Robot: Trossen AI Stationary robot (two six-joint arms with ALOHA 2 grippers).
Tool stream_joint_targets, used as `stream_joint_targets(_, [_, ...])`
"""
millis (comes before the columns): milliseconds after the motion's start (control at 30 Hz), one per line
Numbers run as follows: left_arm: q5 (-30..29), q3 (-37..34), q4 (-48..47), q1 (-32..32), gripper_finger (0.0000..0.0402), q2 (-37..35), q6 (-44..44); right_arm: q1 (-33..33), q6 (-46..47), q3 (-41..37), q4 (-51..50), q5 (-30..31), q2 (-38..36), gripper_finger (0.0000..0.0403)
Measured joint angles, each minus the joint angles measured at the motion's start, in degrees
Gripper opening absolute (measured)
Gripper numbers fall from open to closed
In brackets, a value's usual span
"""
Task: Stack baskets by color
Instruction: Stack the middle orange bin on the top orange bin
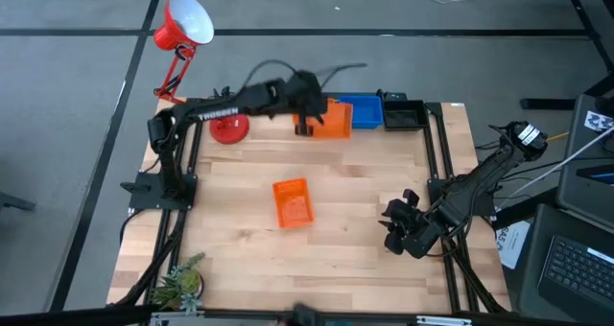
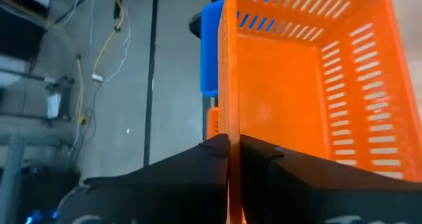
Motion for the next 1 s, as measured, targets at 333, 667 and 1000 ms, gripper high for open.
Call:
stream_joint_targets(333, [22.2,0.8,-1.9,17.3,0.0000,0.1,-3.0,0.0,0.1,0.0,0.0,-0.3,0.0,0.0116])
stream_joint_targets(667, [27.7,0.8,0.4,21.4,0.0000,8.2,1.5,0.0,0.0,0.0,-0.1,-0.1,0.0,0.0116])
stream_joint_targets(1000, [33.0,0.8,3.4,23.1,0.0000,10.5,1.5,0.0,0.0,0.0,0.0,0.0,0.0,0.0116])
